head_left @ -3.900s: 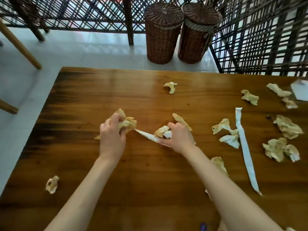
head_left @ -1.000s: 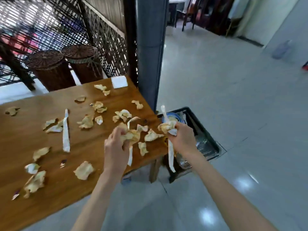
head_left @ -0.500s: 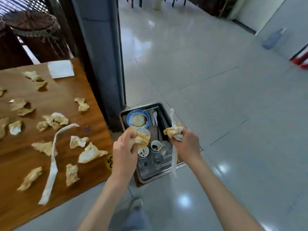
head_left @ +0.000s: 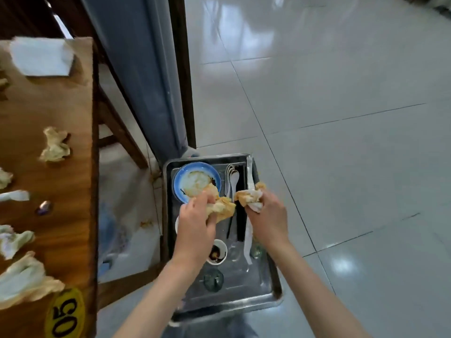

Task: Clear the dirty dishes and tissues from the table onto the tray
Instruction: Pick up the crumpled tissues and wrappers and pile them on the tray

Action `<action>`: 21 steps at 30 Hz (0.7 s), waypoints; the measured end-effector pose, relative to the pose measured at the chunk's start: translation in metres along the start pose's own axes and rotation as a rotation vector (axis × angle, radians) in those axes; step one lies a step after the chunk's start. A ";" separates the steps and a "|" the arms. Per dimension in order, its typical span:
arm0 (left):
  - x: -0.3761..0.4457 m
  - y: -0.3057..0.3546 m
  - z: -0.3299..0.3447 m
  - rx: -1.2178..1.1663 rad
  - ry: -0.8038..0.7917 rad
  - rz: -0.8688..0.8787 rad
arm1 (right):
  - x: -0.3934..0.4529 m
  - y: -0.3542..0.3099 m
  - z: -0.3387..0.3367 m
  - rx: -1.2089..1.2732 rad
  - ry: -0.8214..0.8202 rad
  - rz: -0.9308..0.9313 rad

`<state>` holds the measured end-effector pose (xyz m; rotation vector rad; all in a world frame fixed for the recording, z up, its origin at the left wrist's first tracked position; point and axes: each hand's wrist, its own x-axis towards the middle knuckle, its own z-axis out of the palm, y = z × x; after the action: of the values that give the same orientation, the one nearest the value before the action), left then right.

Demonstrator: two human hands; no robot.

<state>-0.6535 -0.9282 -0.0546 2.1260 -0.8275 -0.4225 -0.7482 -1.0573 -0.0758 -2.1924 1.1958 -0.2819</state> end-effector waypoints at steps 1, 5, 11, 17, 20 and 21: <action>0.006 -0.006 0.017 0.001 -0.013 -0.017 | 0.013 0.013 0.011 -0.011 -0.016 -0.013; 0.028 -0.032 0.065 0.027 0.001 -0.096 | 0.047 0.058 0.048 -0.044 -0.052 -0.034; 0.050 -0.064 0.095 0.035 0.088 -0.187 | 0.079 0.109 0.094 -0.061 -0.117 -0.029; 0.054 -0.081 0.104 0.067 0.112 -0.205 | 0.093 0.121 0.124 -0.018 -0.133 -0.039; 0.052 -0.085 0.106 0.081 0.112 -0.225 | 0.092 0.124 0.131 -0.005 -0.160 -0.036; 0.052 -0.086 0.107 0.087 0.112 -0.227 | 0.092 0.124 0.132 -0.001 -0.162 -0.038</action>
<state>-0.6378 -0.9830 -0.1896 2.3122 -0.5518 -0.3854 -0.7211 -1.1271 -0.2644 -2.1949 1.0671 -0.1161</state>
